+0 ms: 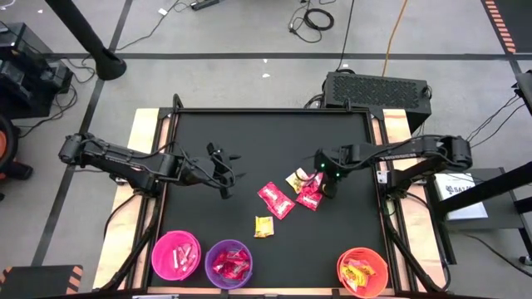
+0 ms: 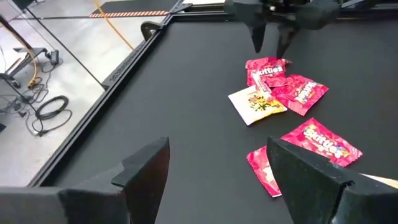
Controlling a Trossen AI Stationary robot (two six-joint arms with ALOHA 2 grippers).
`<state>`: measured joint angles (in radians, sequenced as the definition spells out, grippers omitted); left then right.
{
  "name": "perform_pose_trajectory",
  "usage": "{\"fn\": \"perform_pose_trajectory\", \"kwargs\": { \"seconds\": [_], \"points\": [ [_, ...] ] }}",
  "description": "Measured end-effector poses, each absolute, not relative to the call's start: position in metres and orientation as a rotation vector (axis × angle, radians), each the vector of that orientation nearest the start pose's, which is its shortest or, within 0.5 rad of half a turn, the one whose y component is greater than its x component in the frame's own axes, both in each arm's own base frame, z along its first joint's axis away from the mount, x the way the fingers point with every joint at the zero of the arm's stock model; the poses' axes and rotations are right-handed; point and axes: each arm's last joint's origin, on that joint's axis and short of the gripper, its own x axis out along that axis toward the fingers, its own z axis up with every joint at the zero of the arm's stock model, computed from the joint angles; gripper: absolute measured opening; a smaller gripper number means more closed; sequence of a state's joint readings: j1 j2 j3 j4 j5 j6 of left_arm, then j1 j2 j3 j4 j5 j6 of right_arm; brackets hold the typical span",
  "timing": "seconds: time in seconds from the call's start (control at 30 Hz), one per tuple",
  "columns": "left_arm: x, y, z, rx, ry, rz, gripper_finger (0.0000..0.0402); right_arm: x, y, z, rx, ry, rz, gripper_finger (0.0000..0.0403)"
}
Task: Sort candy by brand, put in halloween buckets
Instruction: Put the red candy into the violet bucket
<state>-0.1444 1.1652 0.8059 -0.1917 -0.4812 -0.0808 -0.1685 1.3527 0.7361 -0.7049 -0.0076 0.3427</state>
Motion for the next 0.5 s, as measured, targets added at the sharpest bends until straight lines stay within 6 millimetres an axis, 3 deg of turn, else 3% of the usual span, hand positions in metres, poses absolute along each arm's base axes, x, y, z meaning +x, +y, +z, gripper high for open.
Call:
{"fn": "perform_pose_trajectory", "kwargs": {
  "seconds": [0.2, 0.5],
  "points": [
    [0.245, -0.022, 0.267, 0.103, 0.514, 0.346, 0.0274, 0.215, -0.051, 0.174, 0.631, 1.261, -0.489, 0.021],
    [0.245, -0.022, 0.268, 0.1, 0.511, 0.343, 0.0274, 0.219, -0.057, 0.169, 0.685, 1.233, -0.538, 0.0183]
  ]
}}
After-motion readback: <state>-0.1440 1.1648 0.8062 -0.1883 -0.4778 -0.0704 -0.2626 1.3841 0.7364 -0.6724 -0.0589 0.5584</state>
